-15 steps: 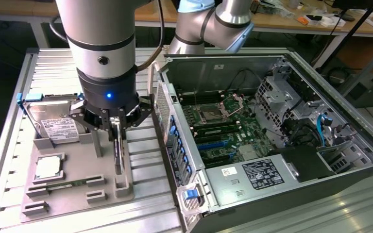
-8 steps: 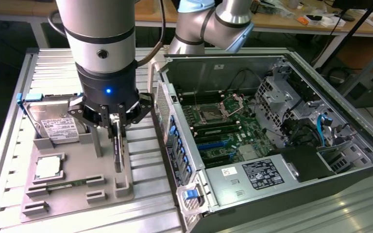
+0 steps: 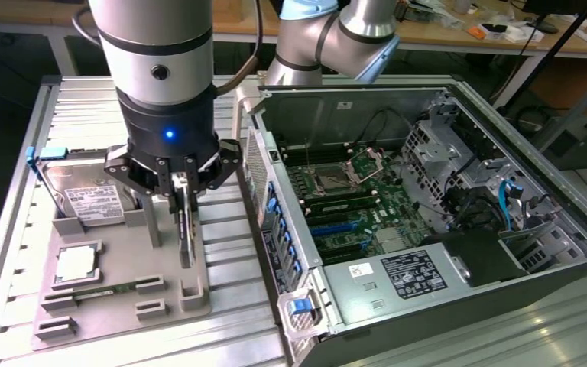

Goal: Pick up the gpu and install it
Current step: 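Pick up the gpu and move the gpu toward the slot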

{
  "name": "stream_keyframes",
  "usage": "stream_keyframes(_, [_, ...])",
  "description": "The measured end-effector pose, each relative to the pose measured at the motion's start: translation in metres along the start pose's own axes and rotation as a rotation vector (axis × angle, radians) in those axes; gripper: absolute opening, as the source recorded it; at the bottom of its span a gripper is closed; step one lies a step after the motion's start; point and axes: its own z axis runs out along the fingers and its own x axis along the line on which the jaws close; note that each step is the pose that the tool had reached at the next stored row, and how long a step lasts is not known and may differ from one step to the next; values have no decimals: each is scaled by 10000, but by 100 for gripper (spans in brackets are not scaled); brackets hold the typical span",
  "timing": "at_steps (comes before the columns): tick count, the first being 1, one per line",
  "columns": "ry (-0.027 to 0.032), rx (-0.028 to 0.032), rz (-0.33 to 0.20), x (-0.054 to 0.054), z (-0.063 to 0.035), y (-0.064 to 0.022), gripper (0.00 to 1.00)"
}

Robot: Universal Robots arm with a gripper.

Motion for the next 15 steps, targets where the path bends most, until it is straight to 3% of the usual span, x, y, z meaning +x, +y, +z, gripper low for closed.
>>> stream_keyframes(15, [6,0,0,-5,-188,9,27])
